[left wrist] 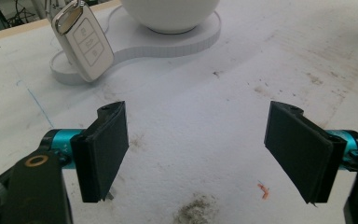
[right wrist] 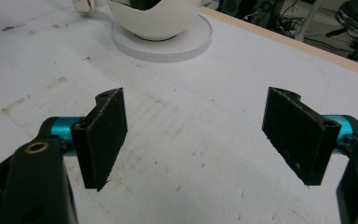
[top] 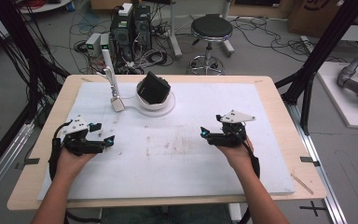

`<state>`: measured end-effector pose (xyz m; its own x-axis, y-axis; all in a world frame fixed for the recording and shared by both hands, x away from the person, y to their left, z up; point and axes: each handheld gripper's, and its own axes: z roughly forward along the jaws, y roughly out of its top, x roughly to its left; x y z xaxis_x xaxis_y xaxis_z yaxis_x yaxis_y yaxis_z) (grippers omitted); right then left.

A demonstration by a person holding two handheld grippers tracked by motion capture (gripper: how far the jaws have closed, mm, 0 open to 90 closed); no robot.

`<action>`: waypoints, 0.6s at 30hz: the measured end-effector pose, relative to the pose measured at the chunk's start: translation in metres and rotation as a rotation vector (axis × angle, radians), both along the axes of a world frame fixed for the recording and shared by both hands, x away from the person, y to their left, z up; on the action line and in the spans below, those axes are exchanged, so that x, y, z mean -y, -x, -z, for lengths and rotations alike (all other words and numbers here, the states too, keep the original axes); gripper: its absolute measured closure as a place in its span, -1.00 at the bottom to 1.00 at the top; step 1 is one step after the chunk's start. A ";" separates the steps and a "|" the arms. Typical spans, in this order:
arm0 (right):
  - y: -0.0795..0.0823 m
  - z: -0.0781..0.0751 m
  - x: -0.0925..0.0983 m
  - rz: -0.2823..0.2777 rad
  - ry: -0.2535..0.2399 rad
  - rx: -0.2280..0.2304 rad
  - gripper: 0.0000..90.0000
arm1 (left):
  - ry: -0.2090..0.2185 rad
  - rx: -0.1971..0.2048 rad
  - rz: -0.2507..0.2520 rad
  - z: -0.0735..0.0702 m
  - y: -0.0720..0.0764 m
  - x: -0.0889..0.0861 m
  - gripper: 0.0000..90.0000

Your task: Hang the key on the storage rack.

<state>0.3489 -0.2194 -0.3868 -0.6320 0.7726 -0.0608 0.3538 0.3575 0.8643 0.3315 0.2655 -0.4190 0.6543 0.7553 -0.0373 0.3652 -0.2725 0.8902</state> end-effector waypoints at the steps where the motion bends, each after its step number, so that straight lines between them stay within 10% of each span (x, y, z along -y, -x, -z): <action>1: 0.000 0.000 0.000 0.001 -0.002 -0.004 -0.50 | -0.004 0.000 -0.001 0.000 0.000 0.000 -0.52; 18: 0.001 0.006 -0.002 -0.008 0.024 -0.026 -0.51 | -0.001 0.005 -0.006 -0.002 0.001 -0.002 -0.52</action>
<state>0.3475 -0.2170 -0.3931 -0.6400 0.7658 -0.0629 0.3730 0.3813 0.8459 0.3308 0.2672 -0.4171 0.6501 0.7591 -0.0329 0.3622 -0.2716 0.8916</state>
